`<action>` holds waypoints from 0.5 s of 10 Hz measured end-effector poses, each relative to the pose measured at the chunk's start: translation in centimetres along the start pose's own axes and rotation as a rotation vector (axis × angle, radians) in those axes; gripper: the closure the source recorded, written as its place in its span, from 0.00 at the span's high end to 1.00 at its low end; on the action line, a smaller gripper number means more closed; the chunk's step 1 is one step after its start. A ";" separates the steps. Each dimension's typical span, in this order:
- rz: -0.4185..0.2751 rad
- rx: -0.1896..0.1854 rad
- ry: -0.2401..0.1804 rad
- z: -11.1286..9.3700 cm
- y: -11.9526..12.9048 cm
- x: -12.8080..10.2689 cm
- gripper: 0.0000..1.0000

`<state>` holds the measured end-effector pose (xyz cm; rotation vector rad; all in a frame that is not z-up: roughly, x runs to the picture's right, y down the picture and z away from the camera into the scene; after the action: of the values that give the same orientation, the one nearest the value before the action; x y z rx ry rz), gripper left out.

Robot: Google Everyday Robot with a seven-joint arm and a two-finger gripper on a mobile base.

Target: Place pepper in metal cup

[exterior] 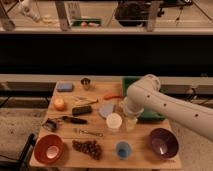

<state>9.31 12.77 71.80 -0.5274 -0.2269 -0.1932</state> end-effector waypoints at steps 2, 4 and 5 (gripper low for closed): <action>-0.022 0.009 -0.019 0.0 -2.4 -1.8 0.80; -0.045 0.022 -0.041 0.2 -4.3 -2.8 0.80; -0.057 0.033 -0.055 0.3 -5.4 -3.4 0.80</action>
<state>4.70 8.78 73.74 -0.4944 -0.2980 -0.2303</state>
